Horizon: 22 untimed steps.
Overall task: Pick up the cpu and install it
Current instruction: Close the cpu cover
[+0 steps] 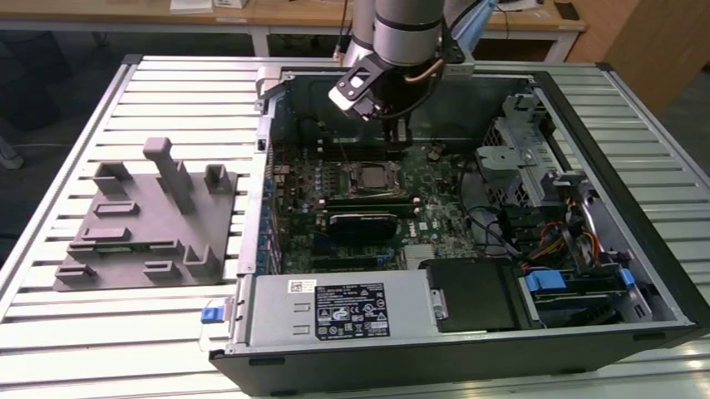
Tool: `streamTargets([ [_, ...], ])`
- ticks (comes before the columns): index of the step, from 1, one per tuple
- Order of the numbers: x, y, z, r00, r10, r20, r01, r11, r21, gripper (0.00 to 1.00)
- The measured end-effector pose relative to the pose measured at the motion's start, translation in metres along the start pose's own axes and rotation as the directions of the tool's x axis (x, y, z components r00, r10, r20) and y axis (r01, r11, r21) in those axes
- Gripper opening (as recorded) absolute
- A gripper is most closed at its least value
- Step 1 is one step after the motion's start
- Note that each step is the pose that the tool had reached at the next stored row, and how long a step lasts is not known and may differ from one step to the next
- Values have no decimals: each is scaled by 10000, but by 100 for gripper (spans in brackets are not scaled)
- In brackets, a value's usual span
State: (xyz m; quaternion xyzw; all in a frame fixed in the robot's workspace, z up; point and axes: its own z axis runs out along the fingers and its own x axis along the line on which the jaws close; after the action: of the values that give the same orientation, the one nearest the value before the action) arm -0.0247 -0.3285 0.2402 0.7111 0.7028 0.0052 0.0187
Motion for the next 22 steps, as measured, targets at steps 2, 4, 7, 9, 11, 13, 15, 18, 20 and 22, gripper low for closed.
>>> streamTargets([
  [2,1,-41,-1,10000,8,-2,-8,10000,-2,11],
  [4,1,-70,-2,10000,15,-2,-15,10000,-2,11],
  [7,1,-79,7,10000,15,-2,-15,10000,-2,11],
  [9,0,-79,20,10000,14,-1,-14,10000,-1,11],
  [11,0,-81,36,10000,16,-1,-16,10000,-2,11],
  [13,-1,-91,52,10000,16,-1,-16,10000,-2,11],
  [15,-2,-104,66,10000,15,-2,-15,10000,-2,11],
  [18,-3,-122,84,10000,15,-1,-15,10000,-2,11],
  [20,-4,-133,90,10000,15,0,-15,10000,-1,11],
  [22,-3,-139,90,10000,15,1,-15,10000,-1,11],
])
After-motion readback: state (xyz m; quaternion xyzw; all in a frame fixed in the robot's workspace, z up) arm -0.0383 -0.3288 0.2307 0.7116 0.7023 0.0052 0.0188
